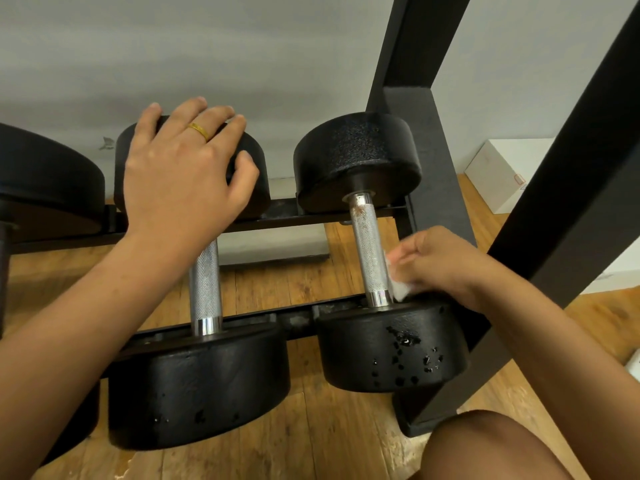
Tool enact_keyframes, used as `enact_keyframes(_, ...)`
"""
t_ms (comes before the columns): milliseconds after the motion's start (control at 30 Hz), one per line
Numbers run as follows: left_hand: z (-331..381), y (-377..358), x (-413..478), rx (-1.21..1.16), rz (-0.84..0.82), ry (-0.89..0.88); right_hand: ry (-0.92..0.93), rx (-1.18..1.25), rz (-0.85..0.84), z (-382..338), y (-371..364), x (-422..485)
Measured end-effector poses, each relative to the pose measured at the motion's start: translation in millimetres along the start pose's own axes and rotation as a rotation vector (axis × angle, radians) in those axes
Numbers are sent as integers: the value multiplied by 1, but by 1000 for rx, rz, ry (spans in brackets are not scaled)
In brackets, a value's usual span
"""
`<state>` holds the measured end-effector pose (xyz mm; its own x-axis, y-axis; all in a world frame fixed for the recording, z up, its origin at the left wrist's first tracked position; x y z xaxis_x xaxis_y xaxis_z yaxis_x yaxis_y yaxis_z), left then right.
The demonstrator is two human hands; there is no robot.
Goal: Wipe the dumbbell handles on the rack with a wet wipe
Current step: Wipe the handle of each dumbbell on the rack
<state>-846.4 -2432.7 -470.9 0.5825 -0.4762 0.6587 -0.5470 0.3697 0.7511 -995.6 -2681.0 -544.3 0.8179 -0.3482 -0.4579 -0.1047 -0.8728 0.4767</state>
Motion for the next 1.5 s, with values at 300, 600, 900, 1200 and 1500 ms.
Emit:
enact_keyframes(300, -1, -1, 0, 2, -8, -13, 22, 261, 166, 6, 5, -2)
enact_keyframes(600, -2, 2, 0, -16, -38, -23, 545, -26, 549, -56, 3, 3)
enact_keyframes(900, -2, 1, 1, -16, -55, -18, 553, -163, 578, -58, 0, 1)
enact_keyframes(1200, -2, 3, 1, -9, -73, -14, 569, -374, 536, -61, -7, -5)
enact_keyframes(1500, -1, 3, 1, -29, -77, -6, 548, -188, 505, -51, -2, -3)
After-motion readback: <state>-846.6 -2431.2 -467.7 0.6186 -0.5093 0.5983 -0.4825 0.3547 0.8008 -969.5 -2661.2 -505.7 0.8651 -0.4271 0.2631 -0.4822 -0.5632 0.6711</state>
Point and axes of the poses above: each hand's wrist, its own x-axis towards the middle knuckle, its own y-axis out of the back of the hand, z = x × y, the point moved 5 cm from there along x, towards the middle knuckle
